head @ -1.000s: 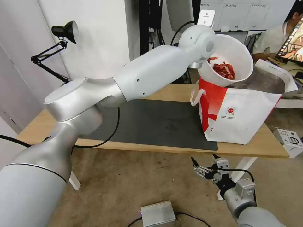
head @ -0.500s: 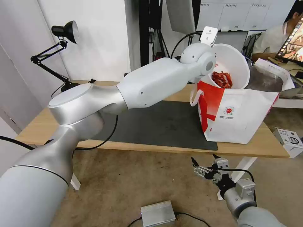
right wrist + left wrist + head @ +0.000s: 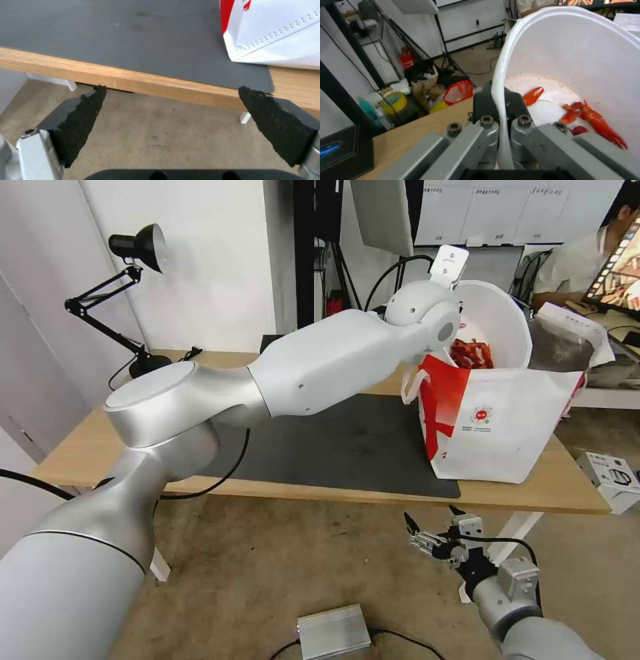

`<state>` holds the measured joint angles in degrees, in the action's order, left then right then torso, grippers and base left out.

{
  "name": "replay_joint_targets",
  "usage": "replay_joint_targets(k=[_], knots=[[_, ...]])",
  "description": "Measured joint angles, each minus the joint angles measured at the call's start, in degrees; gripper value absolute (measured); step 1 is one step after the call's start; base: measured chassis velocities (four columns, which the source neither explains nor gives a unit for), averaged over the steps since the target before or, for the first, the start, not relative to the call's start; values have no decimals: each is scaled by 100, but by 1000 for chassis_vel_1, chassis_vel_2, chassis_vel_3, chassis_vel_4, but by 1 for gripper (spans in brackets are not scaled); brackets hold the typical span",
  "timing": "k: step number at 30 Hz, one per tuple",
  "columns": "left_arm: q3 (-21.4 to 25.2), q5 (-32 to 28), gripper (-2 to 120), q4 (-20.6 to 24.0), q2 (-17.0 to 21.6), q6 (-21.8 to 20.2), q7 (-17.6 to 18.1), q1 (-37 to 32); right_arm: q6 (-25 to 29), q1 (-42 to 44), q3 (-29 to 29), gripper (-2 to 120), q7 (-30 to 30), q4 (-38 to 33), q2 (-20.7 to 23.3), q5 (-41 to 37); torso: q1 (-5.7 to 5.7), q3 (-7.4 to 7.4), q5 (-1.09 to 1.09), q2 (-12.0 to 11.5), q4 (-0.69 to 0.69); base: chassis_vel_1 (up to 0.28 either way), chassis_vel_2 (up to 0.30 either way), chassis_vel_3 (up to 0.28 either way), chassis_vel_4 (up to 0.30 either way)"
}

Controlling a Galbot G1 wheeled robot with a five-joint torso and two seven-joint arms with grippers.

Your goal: Pick up the trash from the table and place it into the takeout bag.

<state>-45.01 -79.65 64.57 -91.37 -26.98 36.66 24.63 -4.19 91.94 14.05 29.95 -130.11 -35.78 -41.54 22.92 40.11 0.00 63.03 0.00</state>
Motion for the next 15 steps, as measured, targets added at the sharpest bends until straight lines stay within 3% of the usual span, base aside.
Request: replay_joint_targets(k=[3,7,15], knots=[[0,19,0,-7,0,-1,11,12,0,0,0,100,0,0,0,0,0,0,0,0,0,0,0,0,0],[0,51,12,-8,0,0,26,21,0,0,0,100,0,0,0,0,0,0,0,0,0,0,0,0,0],[14,28,45,35,0,-15,54,18,0,0,0,100,0,0,0,0,0,0,0,0,0,0,0,0,0]])
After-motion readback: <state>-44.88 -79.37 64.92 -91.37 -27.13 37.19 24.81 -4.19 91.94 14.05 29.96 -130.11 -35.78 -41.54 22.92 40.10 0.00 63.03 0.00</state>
